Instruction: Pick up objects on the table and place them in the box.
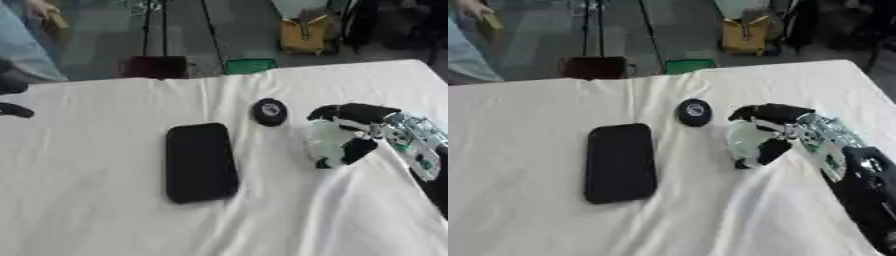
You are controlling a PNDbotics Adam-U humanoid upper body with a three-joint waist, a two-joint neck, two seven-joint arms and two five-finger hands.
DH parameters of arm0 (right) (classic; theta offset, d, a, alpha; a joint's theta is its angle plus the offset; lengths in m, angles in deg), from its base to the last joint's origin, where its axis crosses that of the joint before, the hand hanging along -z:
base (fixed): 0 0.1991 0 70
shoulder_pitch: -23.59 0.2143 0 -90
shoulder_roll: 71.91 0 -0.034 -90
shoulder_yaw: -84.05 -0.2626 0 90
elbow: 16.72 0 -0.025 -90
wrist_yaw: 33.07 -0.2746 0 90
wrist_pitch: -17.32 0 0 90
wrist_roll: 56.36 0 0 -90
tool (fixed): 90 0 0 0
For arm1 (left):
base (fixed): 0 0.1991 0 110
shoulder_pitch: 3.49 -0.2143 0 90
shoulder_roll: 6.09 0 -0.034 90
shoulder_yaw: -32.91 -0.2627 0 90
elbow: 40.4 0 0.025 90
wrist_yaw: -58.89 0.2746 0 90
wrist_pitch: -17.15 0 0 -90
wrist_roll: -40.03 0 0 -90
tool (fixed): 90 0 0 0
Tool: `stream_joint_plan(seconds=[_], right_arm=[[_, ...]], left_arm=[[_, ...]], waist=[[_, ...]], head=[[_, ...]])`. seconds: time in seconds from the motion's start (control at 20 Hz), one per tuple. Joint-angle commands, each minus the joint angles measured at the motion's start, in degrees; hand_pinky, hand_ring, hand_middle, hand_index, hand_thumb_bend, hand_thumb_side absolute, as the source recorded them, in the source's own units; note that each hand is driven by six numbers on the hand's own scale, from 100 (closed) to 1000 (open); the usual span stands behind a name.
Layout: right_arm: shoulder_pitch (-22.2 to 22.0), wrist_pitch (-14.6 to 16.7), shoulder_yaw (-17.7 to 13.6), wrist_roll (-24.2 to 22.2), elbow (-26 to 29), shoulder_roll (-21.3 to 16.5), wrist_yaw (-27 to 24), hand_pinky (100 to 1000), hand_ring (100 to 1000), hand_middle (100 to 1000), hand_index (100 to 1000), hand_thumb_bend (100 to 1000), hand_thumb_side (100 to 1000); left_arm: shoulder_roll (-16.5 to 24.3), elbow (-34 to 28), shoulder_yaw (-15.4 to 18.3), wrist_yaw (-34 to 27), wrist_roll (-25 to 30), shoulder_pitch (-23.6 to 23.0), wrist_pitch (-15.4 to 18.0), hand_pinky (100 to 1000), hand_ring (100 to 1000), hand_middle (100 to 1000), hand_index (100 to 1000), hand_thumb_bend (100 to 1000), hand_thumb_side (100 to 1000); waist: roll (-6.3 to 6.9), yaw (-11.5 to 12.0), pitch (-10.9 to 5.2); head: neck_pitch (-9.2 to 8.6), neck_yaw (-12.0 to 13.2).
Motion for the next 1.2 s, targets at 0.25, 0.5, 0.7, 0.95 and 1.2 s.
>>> stream_joint_plan(seconds=[0.25,0.5,0.7,0.95,1.2], right_arm=[[0.8,-0.1,-0.1,0.0,0.3,-1.2,1.7,730,837,957,994,409,291],[0.3,-0.1,-0.1,0.6,2.0,-1.6,1.2,727,831,956,993,393,286],[1.5,0.5,0.3,0.8,5.7,-2.0,-0.7,724,829,954,993,391,294],[4.9,1.0,1.6,0.0,10.6,-1.8,-3.6,725,830,955,993,409,304],[10.2,1.9,4.4,-2.3,10.9,0.5,-4.4,726,831,955,993,427,321]], left_arm=[[0.8,-1.1,0.1,-0.2,0.1,0.6,0.1,638,786,834,899,177,939],[0.8,-1.1,0.1,-0.2,0.2,0.6,0.0,638,786,834,899,177,940],[0.8,-1.1,0.1,-0.2,0.2,0.6,0.1,638,786,834,899,177,940],[0.8,-1.1,-0.1,-0.3,0.4,0.7,0.0,638,786,834,899,177,939],[0.6,-1.1,-0.5,-0.6,0.8,1.0,-0.1,638,786,834,899,177,939]], waist=[[-0.08,0.1,-0.72],[-0.16,0.1,-0.72],[-0.27,0.2,-0.82],[-0.36,0.4,-0.93],[-0.34,1.6,-1.1]], head=[[-0.24,-0.2],[-0.24,-0.1],[-0.2,-0.2],[-0.07,-0.5],[-0.03,-1.3]])
